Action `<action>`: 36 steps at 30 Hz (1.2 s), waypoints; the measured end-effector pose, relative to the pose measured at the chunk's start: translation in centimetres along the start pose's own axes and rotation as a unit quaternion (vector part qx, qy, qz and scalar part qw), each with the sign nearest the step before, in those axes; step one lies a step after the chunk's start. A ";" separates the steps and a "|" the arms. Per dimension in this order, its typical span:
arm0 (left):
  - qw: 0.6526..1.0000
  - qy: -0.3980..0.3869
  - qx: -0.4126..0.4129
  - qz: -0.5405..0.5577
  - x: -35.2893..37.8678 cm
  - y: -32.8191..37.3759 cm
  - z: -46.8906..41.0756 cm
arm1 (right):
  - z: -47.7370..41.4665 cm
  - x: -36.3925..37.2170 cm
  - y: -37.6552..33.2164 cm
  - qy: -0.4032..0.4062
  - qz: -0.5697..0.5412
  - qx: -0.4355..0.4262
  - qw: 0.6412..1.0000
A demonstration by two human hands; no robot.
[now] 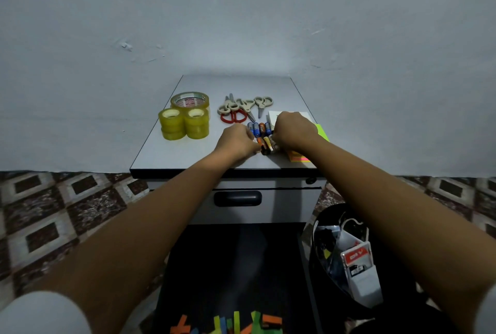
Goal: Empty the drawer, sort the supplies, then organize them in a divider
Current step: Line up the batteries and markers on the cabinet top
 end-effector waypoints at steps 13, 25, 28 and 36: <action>0.994 -0.029 0.105 -0.008 0.2 -0.3 1.1 | 2.5 -0.6 2.6 0.048 0.055 -0.179 0.981; 0.988 -0.010 0.154 -0.014 1.1 0.4 0.9 | 3.6 2.1 2.7 0.222 0.115 -0.217 0.944; 0.986 0.011 0.163 -0.036 1.3 0.7 0.9 | 3.6 2.1 2.5 0.231 0.118 -0.207 0.943; 0.980 0.024 0.188 -0.058 1.8 1.1 0.8 | 3.6 2.6 2.1 0.253 0.152 -0.182 0.938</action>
Point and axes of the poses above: each hand's wrist, its own z-axis away from the middle knuckle, its own x-axis out of the palm, y = z × x, the point moved 5 cm from there along -z, towards the middle knuckle, and after that the axes turned 15 degrees about x, right-handed, at the moved point
